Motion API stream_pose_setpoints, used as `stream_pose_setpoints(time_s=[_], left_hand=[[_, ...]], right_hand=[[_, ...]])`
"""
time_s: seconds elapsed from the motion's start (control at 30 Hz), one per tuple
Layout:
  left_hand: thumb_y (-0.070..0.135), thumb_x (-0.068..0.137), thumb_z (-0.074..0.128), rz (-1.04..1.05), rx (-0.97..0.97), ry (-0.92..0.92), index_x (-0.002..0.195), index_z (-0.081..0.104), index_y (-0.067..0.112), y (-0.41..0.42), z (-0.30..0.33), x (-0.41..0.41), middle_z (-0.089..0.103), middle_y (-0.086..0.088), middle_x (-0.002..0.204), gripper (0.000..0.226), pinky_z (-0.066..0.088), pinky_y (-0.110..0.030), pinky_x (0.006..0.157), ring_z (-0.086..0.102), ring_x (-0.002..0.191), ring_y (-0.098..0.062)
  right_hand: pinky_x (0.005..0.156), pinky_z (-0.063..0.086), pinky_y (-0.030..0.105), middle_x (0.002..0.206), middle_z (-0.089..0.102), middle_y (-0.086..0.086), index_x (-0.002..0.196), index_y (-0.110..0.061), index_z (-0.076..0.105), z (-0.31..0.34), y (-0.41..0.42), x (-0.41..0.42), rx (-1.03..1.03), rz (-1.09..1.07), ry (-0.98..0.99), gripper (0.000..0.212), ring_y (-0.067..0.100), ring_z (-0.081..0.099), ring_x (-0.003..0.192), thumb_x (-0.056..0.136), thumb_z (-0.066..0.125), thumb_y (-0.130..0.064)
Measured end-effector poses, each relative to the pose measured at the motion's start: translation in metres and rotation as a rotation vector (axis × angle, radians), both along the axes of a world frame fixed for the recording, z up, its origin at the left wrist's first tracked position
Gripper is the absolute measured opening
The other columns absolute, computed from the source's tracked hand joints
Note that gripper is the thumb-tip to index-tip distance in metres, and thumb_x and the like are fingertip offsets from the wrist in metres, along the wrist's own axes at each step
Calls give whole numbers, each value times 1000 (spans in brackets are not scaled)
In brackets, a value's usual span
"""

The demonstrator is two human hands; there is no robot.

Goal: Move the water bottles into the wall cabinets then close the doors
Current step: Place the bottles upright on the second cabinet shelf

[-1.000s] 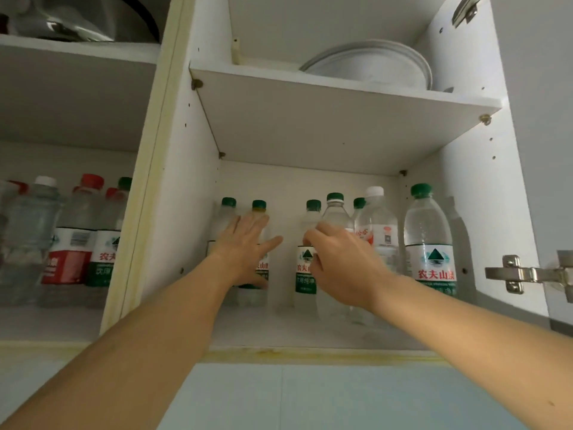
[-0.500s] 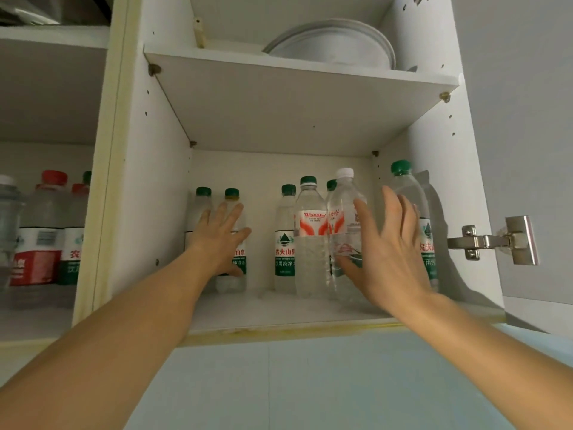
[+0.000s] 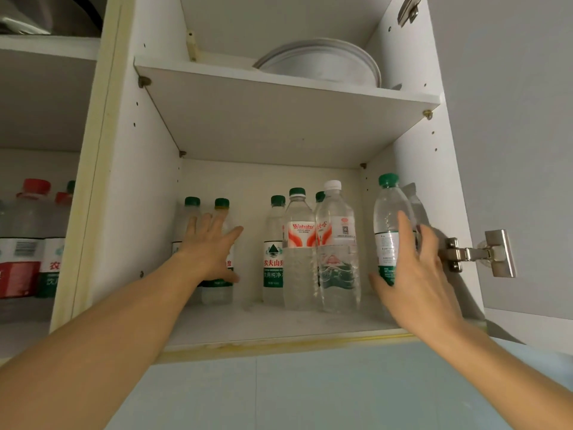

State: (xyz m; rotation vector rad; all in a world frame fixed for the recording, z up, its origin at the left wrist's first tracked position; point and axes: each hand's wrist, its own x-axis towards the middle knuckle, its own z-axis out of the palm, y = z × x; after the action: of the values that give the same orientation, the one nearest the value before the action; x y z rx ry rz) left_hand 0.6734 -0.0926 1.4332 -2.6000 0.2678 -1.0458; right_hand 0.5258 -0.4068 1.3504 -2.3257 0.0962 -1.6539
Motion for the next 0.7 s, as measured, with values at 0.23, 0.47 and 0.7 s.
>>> stream_pose_setpoints(time_s=[0.23, 0.47, 0.7], left_hand=[[76, 80, 59, -667, -262, -165, 156, 29, 27, -42, 5, -40, 22, 0, 157, 95, 35, -47, 114, 23, 142, -21], [73, 78, 60, -895, -564, 47, 143, 43, 24, -97, -4, -98, 62, 11, 108, 82, 51, -18, 72, 62, 88, 0], [48, 76, 84, -791, -887, 332, 135, 40, 23, -172, -19, -101, 61, 7, 116, 77, 52, -30, 80, 62, 99, -11]], right_hand=[[79, 49, 46, 141, 40, 13, 158, -29, -8, -7, -2, 1, 161, 66, 2, 102, 38, 53, 120, 91, 68, -32], [80, 50, 45, 135, 41, 12, 158, -29, -5, -7, 0, -2, 173, 73, -21, 99, 36, 50, 119, 90, 67, -31], [76, 50, 41, 131, 40, 5, 160, -33, -2, -8, -5, -1, 206, 86, -41, 102, 32, 51, 121, 89, 72, -30]])
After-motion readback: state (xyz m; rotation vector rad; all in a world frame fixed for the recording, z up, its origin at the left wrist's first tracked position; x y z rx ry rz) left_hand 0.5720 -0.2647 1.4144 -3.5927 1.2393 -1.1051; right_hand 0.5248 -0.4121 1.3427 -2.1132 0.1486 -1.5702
